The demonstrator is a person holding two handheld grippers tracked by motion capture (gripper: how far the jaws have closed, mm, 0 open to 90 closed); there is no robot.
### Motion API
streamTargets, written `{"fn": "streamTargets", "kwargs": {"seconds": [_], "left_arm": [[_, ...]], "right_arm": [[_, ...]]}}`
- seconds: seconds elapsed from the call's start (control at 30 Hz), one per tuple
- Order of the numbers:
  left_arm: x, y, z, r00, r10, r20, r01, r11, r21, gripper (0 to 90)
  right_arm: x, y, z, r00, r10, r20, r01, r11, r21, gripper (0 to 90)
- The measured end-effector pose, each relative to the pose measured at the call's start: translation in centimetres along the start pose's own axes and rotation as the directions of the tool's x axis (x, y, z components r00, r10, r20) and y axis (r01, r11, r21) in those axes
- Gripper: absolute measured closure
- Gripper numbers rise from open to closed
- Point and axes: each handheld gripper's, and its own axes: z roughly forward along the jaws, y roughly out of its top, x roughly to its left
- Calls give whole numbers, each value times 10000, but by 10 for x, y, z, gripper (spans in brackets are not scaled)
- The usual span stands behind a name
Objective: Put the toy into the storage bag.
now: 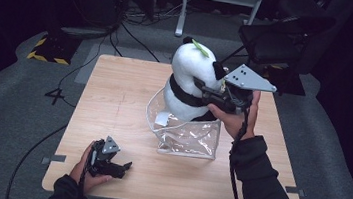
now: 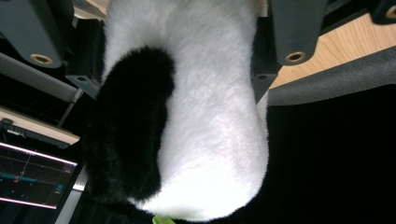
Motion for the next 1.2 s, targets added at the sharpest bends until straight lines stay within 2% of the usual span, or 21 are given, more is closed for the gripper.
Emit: {"fn": "streamTargets", "kwargs": {"seconds": [1.2], "left_arm": [[0,0,0,10000,-56,9,56,10000,-17,74]], "right_arm": [[-9,-60,17,9975,693,-114,-677,9919,1079,355]]}}
